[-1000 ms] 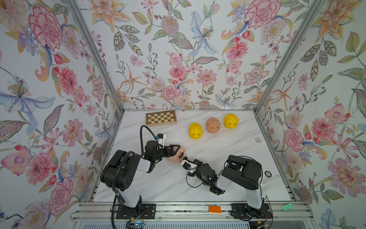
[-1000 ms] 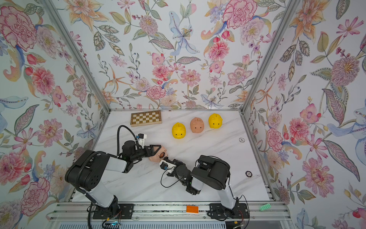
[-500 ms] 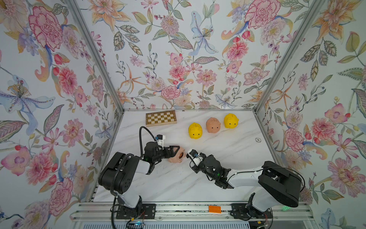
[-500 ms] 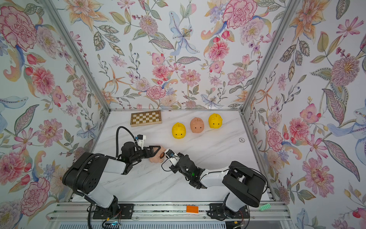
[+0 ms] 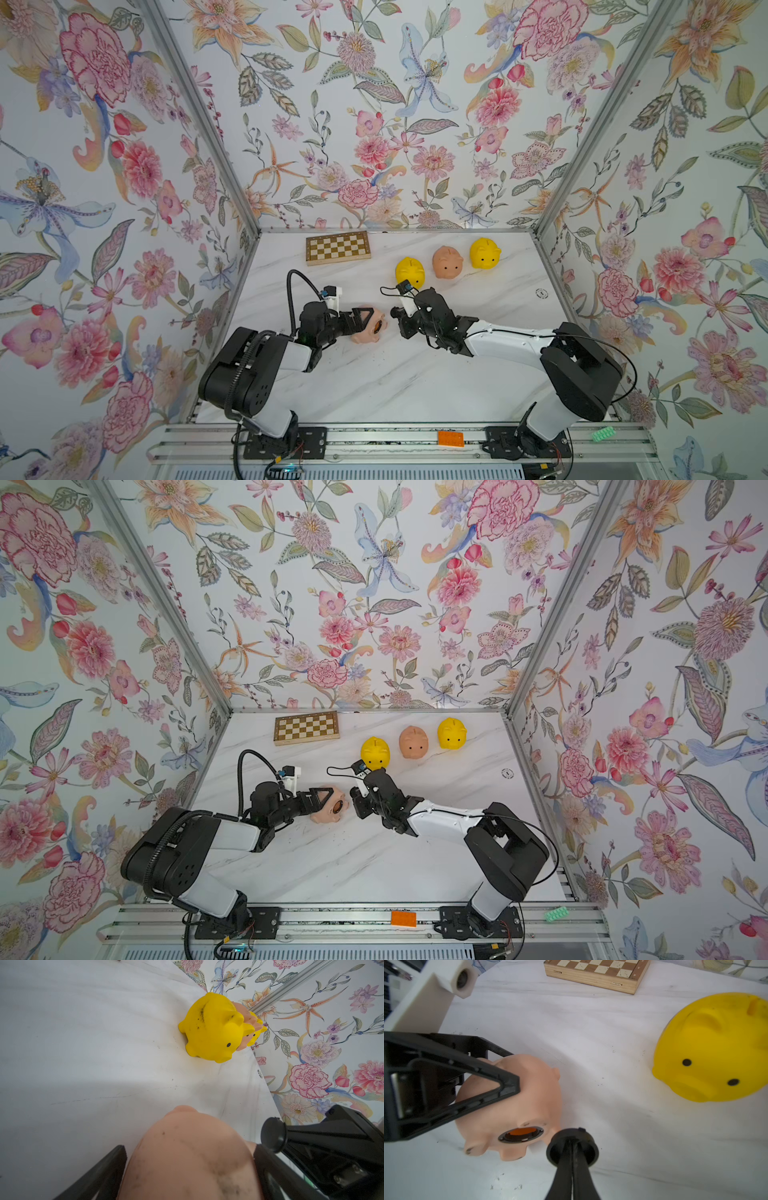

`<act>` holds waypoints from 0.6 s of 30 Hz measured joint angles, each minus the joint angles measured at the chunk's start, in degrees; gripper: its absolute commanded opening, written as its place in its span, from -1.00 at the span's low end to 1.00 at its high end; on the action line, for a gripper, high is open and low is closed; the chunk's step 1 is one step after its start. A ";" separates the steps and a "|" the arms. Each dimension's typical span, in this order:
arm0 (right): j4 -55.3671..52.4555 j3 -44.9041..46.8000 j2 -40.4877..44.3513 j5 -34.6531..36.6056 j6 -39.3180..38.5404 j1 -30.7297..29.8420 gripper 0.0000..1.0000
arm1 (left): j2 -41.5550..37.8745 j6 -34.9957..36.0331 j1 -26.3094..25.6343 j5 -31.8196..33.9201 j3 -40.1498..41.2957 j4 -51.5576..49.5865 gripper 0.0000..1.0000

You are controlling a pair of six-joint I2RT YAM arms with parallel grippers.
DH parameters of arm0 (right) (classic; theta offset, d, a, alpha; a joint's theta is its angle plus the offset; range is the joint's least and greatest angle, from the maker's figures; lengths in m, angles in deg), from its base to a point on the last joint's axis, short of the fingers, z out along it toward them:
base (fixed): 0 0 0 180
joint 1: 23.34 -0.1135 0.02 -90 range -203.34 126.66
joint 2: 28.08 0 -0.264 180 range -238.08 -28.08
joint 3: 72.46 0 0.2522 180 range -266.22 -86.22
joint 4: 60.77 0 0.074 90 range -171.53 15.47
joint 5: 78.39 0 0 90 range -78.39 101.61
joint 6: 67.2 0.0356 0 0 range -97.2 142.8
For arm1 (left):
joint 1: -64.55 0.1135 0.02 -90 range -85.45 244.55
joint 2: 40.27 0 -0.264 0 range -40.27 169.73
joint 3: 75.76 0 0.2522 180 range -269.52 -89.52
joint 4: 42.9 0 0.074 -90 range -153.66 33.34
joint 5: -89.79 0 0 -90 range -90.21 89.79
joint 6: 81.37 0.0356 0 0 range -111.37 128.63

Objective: Open piggy banks
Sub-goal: Place the lid at the center of the board.

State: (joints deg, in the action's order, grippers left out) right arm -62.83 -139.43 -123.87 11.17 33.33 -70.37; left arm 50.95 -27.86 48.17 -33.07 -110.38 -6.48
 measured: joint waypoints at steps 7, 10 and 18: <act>-13.79 -22.36 -15.74 -5.38 0.85 5.20 -1.00 | -0.48 -0.61 0.00 0.35 0.33 -0.20 0.96; -19.85 -32.92 -22.88 -6.58 0.70 6.08 -1.00 | -0.52 -0.66 0.00 0.33 0.37 -0.24 0.96; -32.81 -52.46 -37.33 -7.74 1.57 6.19 -1.00 | -0.52 -0.66 0.00 0.33 0.37 -0.24 0.96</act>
State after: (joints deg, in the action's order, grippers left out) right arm -95.64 -191.89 -161.20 3.43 34.90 -64.18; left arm 50.43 -28.52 48.17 -32.74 -110.01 -6.72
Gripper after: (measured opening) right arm 0.047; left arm 0.981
